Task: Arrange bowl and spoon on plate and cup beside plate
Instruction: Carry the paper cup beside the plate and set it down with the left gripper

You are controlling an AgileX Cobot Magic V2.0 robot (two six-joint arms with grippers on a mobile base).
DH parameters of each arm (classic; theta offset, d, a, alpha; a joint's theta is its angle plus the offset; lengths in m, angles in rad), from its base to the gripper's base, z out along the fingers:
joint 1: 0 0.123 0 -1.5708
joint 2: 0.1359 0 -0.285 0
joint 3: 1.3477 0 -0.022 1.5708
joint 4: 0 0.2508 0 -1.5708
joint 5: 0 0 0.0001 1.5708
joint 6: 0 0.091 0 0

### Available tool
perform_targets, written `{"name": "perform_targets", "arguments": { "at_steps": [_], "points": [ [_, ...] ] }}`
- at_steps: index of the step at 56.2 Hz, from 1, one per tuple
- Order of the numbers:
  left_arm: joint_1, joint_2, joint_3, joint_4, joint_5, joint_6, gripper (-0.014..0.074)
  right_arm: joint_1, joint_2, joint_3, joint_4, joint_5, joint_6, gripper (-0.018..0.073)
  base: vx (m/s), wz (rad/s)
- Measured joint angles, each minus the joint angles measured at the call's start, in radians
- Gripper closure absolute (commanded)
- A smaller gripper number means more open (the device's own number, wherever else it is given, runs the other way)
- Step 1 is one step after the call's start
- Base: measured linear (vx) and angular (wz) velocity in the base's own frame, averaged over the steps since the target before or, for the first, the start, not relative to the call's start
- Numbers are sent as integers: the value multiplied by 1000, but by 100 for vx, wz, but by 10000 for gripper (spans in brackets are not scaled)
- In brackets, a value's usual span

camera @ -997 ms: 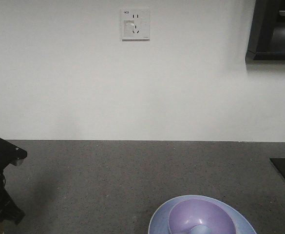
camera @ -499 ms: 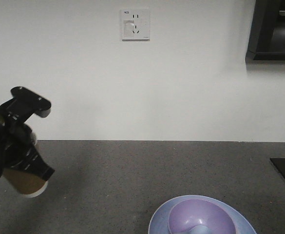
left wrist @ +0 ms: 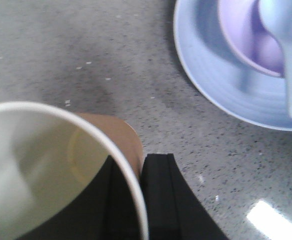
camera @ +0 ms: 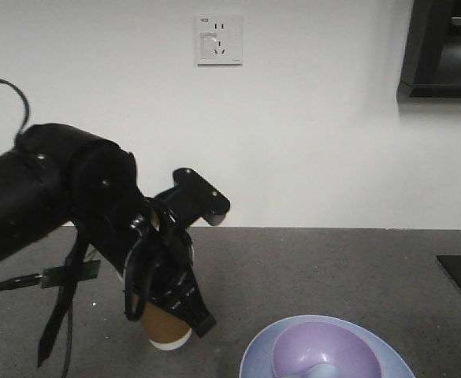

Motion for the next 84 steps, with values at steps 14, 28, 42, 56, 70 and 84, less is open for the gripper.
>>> {"name": "perform_targets", "arguments": {
  "at_steps": [14,28,42,56,70,84],
  "points": [
    [-50,66,-4,-5,2,-6,603,0,0,0,0,0,0,568,0,0],
    [-56,73,-4,-67,-21,-7,603,0,0,0,0,1,0,568,0,0],
    [-57,75,-4,-77,-25,-7,603,0,0,0,0,4,0,568,0,0],
    [-58,120,-7,-77,-25,-8,601,0,0,0,0,4,0,568,0,0],
    [-58,124,-7,-77,-31,-8,593,0,0,0,0,4,0,568,0,0],
    [-58,124,-7,-77,-40,-8,484,0,0,0,0,6,0,568,0,0]
  ]
}}
